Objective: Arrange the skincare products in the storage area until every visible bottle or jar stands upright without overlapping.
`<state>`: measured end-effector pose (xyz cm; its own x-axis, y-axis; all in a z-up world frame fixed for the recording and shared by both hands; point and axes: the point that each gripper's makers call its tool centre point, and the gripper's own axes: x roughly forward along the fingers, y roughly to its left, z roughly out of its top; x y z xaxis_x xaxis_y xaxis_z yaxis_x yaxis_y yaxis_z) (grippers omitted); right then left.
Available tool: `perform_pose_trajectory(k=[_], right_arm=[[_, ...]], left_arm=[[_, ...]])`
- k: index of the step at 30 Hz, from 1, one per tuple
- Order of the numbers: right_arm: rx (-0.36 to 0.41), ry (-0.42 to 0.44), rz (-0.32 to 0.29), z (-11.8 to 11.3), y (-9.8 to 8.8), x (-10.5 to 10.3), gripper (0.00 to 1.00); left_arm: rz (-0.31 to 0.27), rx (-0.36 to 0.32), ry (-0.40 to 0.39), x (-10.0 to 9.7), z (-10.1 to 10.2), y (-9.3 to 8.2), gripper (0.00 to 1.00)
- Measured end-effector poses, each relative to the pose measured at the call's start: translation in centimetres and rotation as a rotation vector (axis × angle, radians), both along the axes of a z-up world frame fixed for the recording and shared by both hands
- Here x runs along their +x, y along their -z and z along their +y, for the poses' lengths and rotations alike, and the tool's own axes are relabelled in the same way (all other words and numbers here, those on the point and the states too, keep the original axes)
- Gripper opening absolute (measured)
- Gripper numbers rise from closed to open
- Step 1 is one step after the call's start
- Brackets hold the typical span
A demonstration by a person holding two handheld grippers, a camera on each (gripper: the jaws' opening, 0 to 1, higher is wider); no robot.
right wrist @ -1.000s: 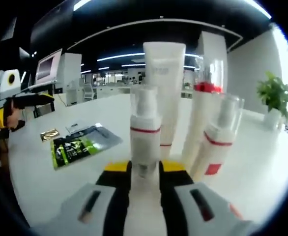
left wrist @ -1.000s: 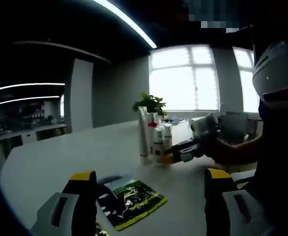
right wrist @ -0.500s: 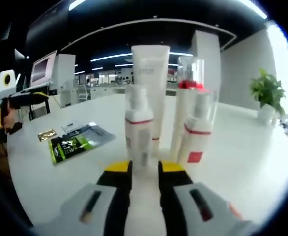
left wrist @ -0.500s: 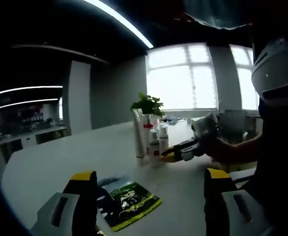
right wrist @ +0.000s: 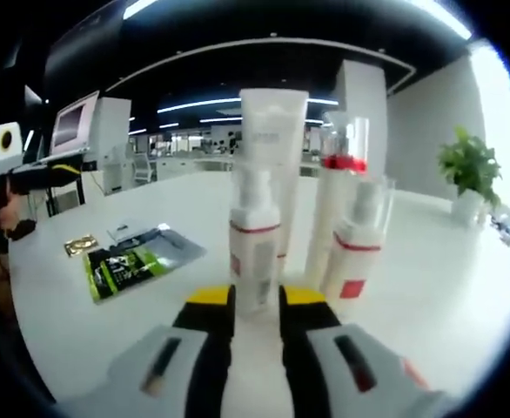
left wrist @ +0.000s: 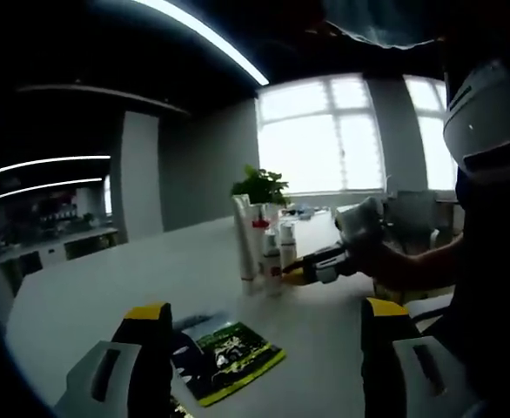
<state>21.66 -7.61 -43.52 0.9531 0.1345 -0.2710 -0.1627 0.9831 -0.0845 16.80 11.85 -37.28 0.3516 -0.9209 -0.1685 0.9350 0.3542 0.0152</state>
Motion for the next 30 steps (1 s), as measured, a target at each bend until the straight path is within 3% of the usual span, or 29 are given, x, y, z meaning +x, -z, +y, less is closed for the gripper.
perform_pose_trajectory(k=[7,9,13,23,30], right_arm=[[-0.011,0.029,-0.009,-0.7,-0.4,-0.6,0.19],[0.031,0.018,-0.011,-0.1,-0.5,-0.7,0.19],[0.018,0.018,-0.009,0.6,-0.3,-0.4,0.19],[0.005,0.065,-0.021,-1.2,-1.0,-0.5,0.19],[0.021,0.026,-0.034,0.8,-1.0,-0.5,0.19]], left_arm=[[-0.002,0.002,0.0,-0.1,0.0,0.1,0.91],[-0.001,0.011,0.002,-0.2,-0.1,0.2,0.9],[-0.003,0.018,0.007,-0.3,-0.2,0.2,0.9],[-0.015,0.014,-0.003,-0.3,0.2,0.0,0.89],[-0.009,0.019,0.002,-0.5,0.2,0.3,0.88]])
